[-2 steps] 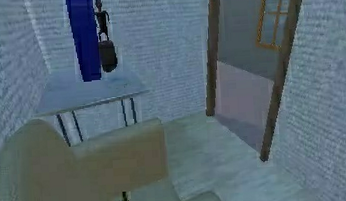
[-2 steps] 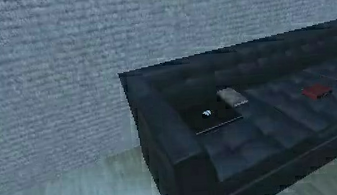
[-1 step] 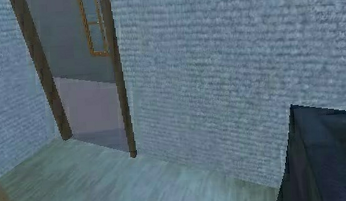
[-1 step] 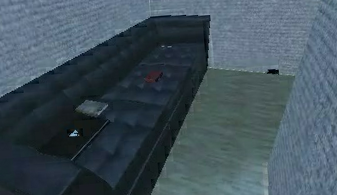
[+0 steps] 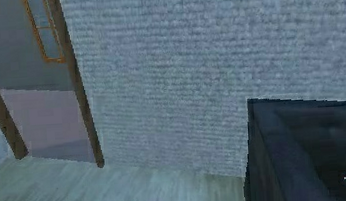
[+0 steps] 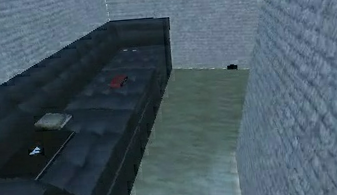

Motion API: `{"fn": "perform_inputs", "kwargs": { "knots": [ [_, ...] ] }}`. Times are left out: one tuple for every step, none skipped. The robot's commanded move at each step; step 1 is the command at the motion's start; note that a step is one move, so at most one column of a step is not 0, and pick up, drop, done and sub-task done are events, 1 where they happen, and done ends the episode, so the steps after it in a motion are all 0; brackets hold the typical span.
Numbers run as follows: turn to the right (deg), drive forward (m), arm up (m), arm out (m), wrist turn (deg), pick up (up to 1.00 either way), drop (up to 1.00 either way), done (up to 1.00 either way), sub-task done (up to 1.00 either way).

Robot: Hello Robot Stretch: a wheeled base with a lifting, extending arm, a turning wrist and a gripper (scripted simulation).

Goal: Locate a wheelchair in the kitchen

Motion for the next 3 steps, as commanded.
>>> {"fn": "perform_inputs", "kwargs": {
  "knots": [
    [0.0,0.45,0.0,0.0,0.0,0.0,0.0,0.0,0.0],
    [27.0,0.0,0.0,0.0,0.0,0.0,0.0,0.0,0.0],
    [0.0,0.05,0.0,0.0,0.0,0.0,0.0,0.0,0.0]
  ]
}}
